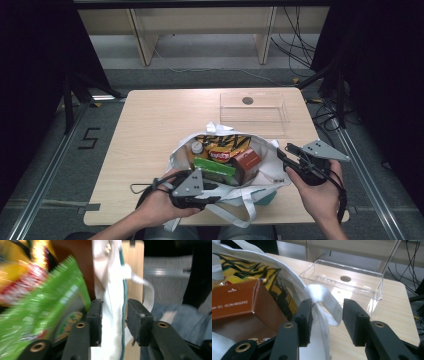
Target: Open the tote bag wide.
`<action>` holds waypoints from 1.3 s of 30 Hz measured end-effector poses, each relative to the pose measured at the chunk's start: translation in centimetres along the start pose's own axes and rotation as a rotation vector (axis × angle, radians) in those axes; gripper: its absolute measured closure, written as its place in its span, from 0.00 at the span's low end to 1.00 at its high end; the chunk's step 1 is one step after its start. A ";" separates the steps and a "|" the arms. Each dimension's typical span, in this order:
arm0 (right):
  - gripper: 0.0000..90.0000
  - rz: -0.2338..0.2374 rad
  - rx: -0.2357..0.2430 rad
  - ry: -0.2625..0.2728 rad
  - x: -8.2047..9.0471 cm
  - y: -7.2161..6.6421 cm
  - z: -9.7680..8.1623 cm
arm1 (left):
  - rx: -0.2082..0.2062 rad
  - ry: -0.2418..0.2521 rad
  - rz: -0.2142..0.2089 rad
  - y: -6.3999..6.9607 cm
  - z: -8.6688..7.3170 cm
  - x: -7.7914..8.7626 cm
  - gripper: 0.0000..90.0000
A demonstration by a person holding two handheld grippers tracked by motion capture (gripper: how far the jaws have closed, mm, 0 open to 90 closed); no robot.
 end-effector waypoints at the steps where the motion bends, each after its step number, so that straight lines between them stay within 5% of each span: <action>1: 0.66 0.000 0.000 0.000 0.0 0.0 0.0 | 0.015 0.023 0.015 -0.2 0.3 0.9 0.69; 2: 0.66 -0.001 -0.013 0.011 0.2 -0.3 0.2 | 0.021 0.094 0.094 -1.0 1.1 2.7 0.66; 3: 0.66 0.004 -0.011 0.004 0.3 -0.4 0.3 | 0.021 0.094 0.094 -1.0 1.1 2.7 0.66; 4: 0.66 0.009 0.024 0.007 0.2 -0.3 0.5 | 0.005 0.153 0.195 -2.1 1.7 4.5 0.66; 9: 0.69 0.023 0.057 -0.001 -0.3 -0.8 0.9 | -0.076 0.175 0.459 -5.2 2.3 7.2 0.64; 11: 0.71 0.018 0.122 0.009 -0.6 -0.6 1.1 | -0.069 0.158 0.473 -6.2 2.1 7.3 0.62; 13: 0.73 0.035 0.089 -0.018 -0.9 -1.0 1.0 | -0.033 0.162 0.443 -7.0 1.9 6.9 0.62; 14: 0.75 0.026 0.122 0.005 -1.2 -0.8 1.0 | -0.026 0.153 0.430 -7.3 1.7 6.6 0.62; 19: 0.87 0.042 0.129 -0.036 -2.2 -0.4 0.9 | -0.062 0.083 0.440 -8.9 0.9 5.1 0.81; 23: 0.94 0.059 0.133 -0.059 -2.5 -0.1 0.8 | -0.050 0.056 0.429 -9.8 0.7 4.3 0.93; 33: 0.96 0.058 0.130 -0.013 -3.2 0.4 2.9 | 0.015 0.095 0.464 -11.9 1.7 4.6 0.97; 39: 0.96 0.051 0.102 -0.050 -4.7 0.2 2.7 | 0.078 0.094 0.475 -13.2 0.7 3.7 0.97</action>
Point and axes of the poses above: each handheld gripper's, and its own axes: x roughly backward along the jaws, z roughly out of its top, y roughly to its right, the point moved 2 cm from there along -x, roughly forward along the jaws, and after that the axes turned 1 degree about -x, right-handed, at the moved point
